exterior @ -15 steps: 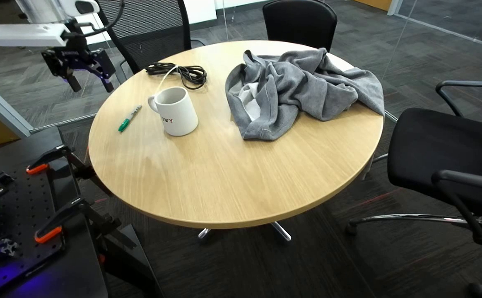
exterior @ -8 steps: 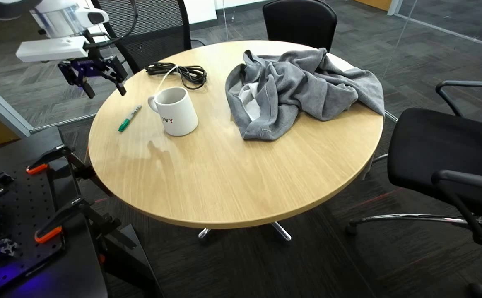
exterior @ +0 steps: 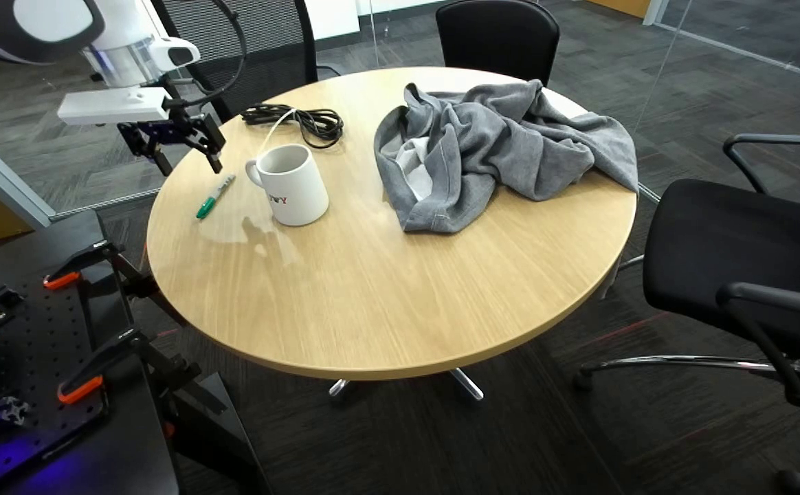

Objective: Put the pen in the cup

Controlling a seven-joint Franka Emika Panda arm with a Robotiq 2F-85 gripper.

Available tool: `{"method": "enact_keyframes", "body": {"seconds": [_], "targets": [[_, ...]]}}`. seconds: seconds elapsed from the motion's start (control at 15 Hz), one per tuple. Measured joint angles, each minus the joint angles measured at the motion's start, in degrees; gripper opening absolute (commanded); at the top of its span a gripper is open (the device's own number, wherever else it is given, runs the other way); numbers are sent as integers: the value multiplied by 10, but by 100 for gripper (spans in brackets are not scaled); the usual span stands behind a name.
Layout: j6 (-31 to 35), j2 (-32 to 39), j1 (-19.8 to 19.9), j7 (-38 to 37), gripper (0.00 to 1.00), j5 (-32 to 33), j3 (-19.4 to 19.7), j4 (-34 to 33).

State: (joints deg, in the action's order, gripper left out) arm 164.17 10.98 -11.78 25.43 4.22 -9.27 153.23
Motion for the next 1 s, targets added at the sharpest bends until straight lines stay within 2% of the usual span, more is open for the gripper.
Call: {"method": "enact_keyframes", "body": {"seconds": [0.73,0.8,0.93,1.0], "targets": [[2,84,40,0,99,0,-27,-60],[2,89,42,0,74,0,-29,-64],[2,98,46,1,72,1,-34,-70],[2,102,47,1,64,1,-36,-73]]}}
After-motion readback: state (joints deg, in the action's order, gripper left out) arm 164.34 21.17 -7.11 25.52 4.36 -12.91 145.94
